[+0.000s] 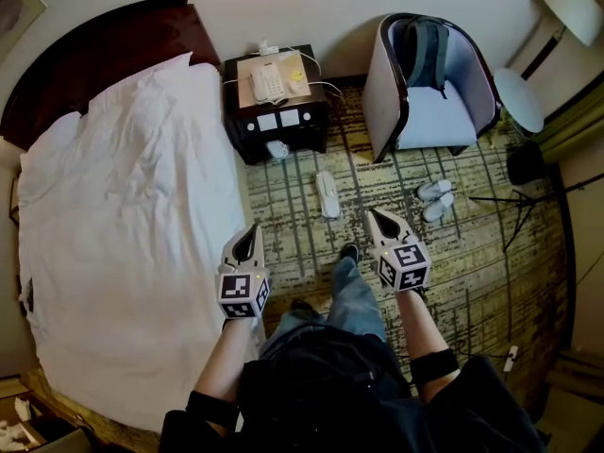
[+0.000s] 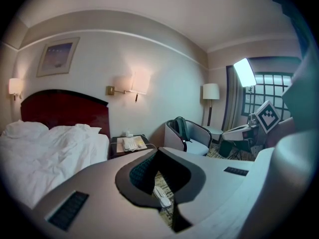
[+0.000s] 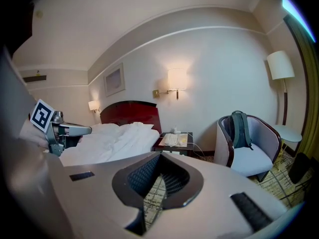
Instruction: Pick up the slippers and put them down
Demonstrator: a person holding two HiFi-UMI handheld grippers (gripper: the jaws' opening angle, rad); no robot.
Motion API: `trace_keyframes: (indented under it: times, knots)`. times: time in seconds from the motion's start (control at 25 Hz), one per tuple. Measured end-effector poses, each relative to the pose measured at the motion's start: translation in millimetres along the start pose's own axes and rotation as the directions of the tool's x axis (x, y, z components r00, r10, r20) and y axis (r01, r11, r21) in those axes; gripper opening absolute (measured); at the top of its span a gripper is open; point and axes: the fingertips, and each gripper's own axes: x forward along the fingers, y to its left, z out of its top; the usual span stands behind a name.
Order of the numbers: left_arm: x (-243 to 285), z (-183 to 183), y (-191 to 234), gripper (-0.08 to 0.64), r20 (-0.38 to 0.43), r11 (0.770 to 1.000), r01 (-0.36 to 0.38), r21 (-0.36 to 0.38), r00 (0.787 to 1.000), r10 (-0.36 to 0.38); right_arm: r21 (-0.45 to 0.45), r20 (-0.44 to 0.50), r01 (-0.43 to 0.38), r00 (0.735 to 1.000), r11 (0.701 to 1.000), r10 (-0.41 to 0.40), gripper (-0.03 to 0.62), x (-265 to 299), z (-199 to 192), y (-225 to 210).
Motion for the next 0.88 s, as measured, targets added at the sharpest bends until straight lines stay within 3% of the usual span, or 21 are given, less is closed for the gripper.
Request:
trace_keyframes:
  times: [0.56,0.88]
  knots:
    - [92,18,-8,0.002,-0.039,0.999,-0.022,-0.025,0.999,0.021,-0.021,-0.039,-0.063,0.997,0.998,0.062,0.0,68,29,-60]
    - [165,39,-9,0.002,-0.058,0.996,-0.083,-0.029,0.995,0.081,-0.057,-0.066,-0.192,0.98,0.98,0.189,0.0,136,51,-98]
